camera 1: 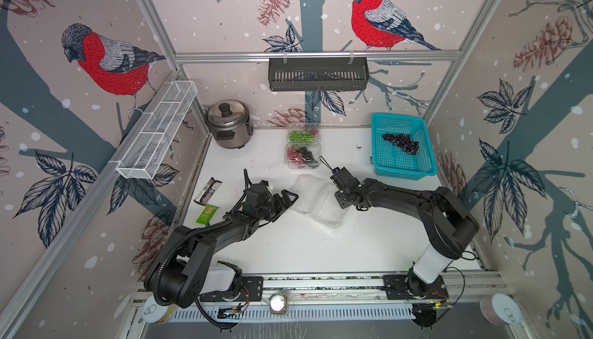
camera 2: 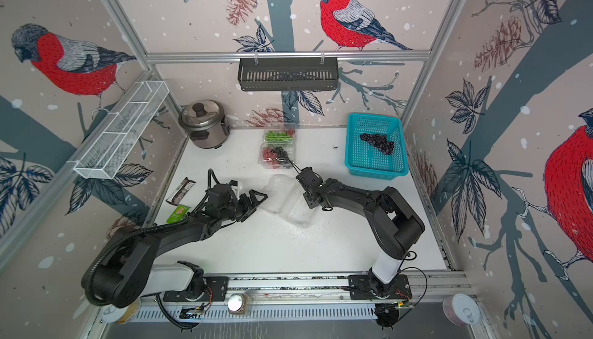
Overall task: Pack grapes into containers
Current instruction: Adjust the packing box at the center of the board.
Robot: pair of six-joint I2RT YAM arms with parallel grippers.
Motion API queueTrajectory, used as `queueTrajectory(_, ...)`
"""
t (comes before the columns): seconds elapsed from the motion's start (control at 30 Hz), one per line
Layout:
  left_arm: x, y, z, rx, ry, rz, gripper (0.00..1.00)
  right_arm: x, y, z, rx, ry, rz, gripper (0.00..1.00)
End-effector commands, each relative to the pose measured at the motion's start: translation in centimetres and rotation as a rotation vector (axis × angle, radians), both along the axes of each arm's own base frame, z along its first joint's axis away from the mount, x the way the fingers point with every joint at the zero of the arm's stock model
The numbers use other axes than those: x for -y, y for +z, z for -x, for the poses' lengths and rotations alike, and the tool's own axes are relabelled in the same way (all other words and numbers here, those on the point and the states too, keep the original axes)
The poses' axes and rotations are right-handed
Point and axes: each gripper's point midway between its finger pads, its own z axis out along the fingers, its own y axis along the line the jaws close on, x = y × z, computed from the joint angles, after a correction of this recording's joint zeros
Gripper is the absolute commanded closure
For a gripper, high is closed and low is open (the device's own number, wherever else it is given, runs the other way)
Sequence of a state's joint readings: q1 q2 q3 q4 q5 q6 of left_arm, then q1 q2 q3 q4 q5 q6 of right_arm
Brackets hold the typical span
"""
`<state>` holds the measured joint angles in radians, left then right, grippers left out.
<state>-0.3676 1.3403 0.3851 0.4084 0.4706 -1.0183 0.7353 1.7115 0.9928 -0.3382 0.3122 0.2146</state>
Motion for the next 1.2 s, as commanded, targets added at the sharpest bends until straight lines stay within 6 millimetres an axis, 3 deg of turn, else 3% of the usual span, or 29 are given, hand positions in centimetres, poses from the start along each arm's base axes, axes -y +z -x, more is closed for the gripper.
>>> queueTrajectory(0.0, 0.5, 0.9, -0.5, 0.028, 0.005, 0.065, 0.03, -1.2, -0.3, -0.2, 0.01, -0.024, -0.068, 0.56)
queueTrajectory(0.2, 0.1, 0.4, 0.3, 0.0, 0.046, 0.11, 0.03, -1.9, -1.1, 0.3, -0.005, -0.043, -0.118, 0.57)
queueTrajectory(0.53, -1.1, 1.3, 0.6, 0.027, 0.105, 0.112, 0.03, -2.8, -1.5, 0.9, -0.02, -0.062, -0.248, 0.57)
queueTrajectory(0.83, -1.3, 1.9, 0.5, 0.04, 0.127, 0.132, 0.03, -4.5, -0.1, 0.9, 0.002, -0.028, -0.355, 0.59)
queueTrajectory(1.17, -2.1, 5.0, 0.0, 0.132, 0.157, 0.11, 0.03, -6.5, 2.7, 0.7, 0.051, 0.018, -0.411, 0.59)
